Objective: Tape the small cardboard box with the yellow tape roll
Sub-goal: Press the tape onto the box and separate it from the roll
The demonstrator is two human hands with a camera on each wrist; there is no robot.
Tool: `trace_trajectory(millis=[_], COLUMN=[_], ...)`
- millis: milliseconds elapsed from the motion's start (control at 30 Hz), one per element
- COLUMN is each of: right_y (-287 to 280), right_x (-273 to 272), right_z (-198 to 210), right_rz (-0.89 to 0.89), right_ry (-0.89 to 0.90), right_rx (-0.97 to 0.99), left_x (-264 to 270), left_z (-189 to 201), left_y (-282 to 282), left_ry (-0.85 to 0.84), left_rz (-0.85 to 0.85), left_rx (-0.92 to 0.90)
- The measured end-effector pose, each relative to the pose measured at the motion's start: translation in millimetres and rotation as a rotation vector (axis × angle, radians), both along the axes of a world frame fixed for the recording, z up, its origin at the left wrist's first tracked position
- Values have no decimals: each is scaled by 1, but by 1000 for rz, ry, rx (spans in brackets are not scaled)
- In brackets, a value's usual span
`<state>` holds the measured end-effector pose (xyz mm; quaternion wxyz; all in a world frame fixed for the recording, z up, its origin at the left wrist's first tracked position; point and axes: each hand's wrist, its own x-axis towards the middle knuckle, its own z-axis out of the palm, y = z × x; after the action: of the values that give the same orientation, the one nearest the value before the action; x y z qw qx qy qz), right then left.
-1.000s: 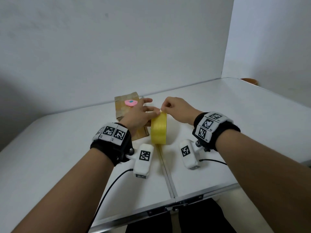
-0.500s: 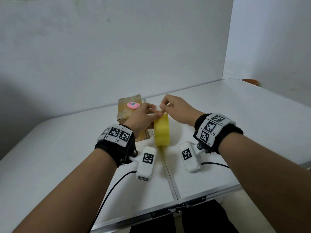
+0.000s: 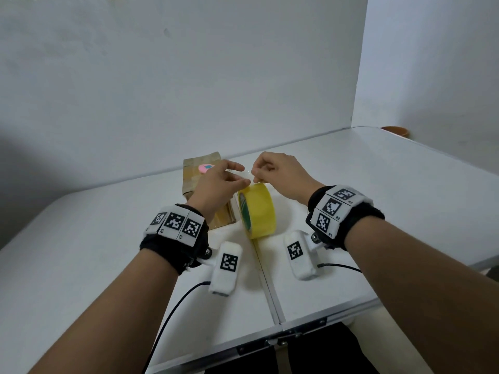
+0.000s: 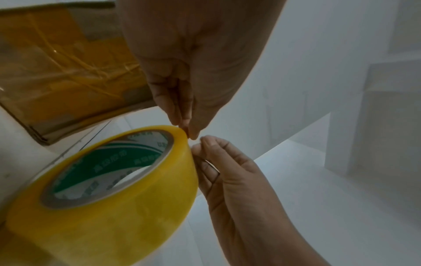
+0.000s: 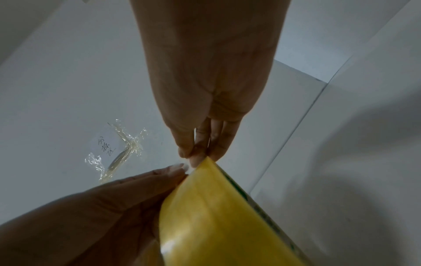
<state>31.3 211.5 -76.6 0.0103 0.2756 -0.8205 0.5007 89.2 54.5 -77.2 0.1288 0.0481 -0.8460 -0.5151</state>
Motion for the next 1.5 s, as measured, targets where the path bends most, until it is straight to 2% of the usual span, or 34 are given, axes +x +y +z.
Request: trace_trajectory(millis=[100, 233, 400, 600, 767, 933, 1100, 1500], right_y=[-3, -7, -10, -8, -6, -5, -3, 1], right_x=[1, 6, 11, 10, 11, 6, 8, 9], right_z=[-5, -5, -2, -19, -22, -5, -4, -8], right_rz=[-22, -62, -81, -20, -4, 13, 15, -19], right_ry=[30, 80, 124, 68, 21, 20, 17, -51], right_rx=[10, 71, 120, 66, 4, -41, -39, -111], left_x=[0, 0, -1, 8, 12, 7, 2, 10], left_z=[-1, -1, 1, -4, -15, -1, -1, -4], left_y=[-1, -1, -3, -4, -5, -6, -5, -9], left_ry=[21, 73, 65, -42, -42, -1, 32, 62], left_rz=[2, 21, 6, -84, -86, -60, -11, -35], left_rx=[-20, -229, -366, -145, 25, 3, -27, 179])
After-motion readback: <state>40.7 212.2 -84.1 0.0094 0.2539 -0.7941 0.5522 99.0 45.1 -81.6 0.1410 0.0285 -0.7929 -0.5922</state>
